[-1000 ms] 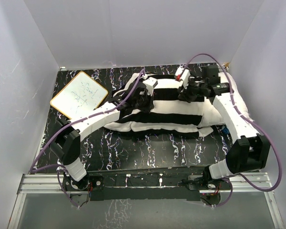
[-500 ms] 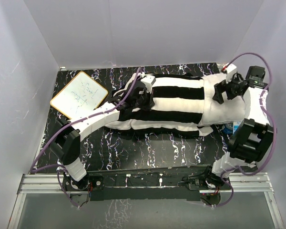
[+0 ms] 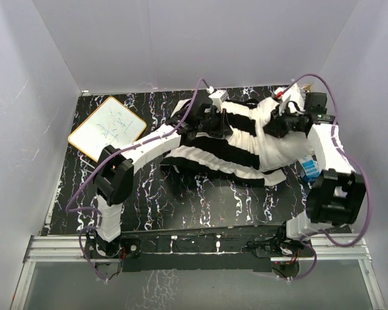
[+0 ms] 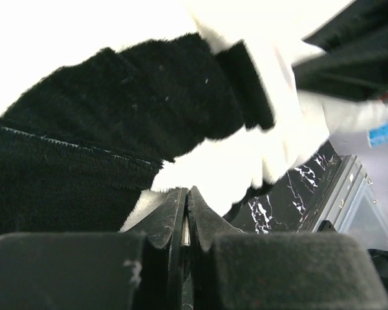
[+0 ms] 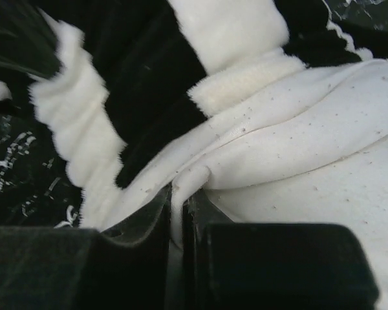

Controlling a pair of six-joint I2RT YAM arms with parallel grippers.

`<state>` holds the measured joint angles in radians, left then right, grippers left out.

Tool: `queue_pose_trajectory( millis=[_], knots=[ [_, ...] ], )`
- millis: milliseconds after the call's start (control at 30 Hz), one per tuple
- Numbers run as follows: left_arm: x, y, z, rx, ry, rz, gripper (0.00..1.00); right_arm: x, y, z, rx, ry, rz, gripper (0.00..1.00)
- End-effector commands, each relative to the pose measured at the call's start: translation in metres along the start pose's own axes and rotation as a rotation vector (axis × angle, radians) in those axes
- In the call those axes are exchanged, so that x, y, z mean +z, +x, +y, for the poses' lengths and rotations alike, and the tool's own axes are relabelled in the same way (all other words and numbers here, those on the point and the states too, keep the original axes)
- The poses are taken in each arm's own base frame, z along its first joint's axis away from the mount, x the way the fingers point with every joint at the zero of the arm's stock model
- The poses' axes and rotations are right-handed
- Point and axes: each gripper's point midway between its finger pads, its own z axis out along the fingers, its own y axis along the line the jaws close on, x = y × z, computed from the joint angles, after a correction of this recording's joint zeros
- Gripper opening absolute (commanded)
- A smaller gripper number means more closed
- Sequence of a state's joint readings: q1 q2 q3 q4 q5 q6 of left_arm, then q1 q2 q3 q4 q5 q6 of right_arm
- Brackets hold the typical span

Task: Put the pillow into the pillowcase
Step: Stuff the pillow into the pillowcase.

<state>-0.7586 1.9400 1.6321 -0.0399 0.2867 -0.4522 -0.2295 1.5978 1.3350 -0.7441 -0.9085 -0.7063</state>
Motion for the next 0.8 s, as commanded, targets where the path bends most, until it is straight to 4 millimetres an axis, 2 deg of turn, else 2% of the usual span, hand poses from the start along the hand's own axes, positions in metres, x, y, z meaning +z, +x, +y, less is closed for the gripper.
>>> queue_pose_trajectory(
  millis=[0, 67, 133, 167, 233, 300, 333, 467, 533, 600, 700, 767],
  knots=[
    [0.003, -0.015, -0.06, -0.011, 0.179, -0.029, 0.0, 0.014, -0.051, 0.089, 0.107, -0.223, -0.188, 0.08],
    [0.005, 0.015, -0.033, -0.047, 0.111, 0.018, 0.0, 0.017, -0.04, 0.073, 0.123, -0.128, -0.178, 0.08],
    [-0.004, 0.042, -0.005, -0.085, 0.033, 0.038, 0.0, 0.018, -0.019, 0.056, 0.146, -0.05, -0.138, 0.08],
    [-0.013, 0.054, 0.005, -0.101, -0.004, 0.046, 0.1, 0.016, -0.009, 0.049, 0.147, -0.016, -0.113, 0.08],
    [-0.034, 0.065, 0.018, -0.112, -0.062, 0.036, 0.31, 0.011, 0.01, 0.036, 0.146, 0.042, -0.065, 0.08],
    [-0.055, 0.067, 0.02, -0.106, -0.093, 0.024, 0.46, 0.007, 0.026, 0.032, 0.155, 0.063, -0.026, 0.08],
    [-0.064, 0.066, 0.018, -0.103, -0.097, 0.022, 0.5, 0.006, 0.033, 0.032, 0.153, 0.063, -0.008, 0.08],
    [-0.099, 0.05, 0.011, -0.067, -0.148, 0.001, 0.55, 0.005, 0.044, 0.035, 0.153, 0.057, 0.025, 0.08],
    [-0.117, 0.049, 0.012, -0.038, -0.187, 0.011, 0.56, 0.004, 0.045, 0.035, 0.155, 0.059, 0.024, 0.08],
    [-0.13, 0.063, 0.012, -0.002, -0.242, 0.045, 0.57, 0.004, 0.045, 0.034, 0.161, 0.059, 0.024, 0.08],
    [-0.138, 0.102, 0.014, 0.041, -0.329, 0.102, 0.59, 0.006, 0.045, 0.033, 0.175, 0.047, 0.02, 0.08],
    [-0.139, 0.123, 0.024, 0.049, -0.405, 0.083, 0.59, 0.008, 0.046, 0.033, 0.187, 0.04, 0.019, 0.08]
  ],
)
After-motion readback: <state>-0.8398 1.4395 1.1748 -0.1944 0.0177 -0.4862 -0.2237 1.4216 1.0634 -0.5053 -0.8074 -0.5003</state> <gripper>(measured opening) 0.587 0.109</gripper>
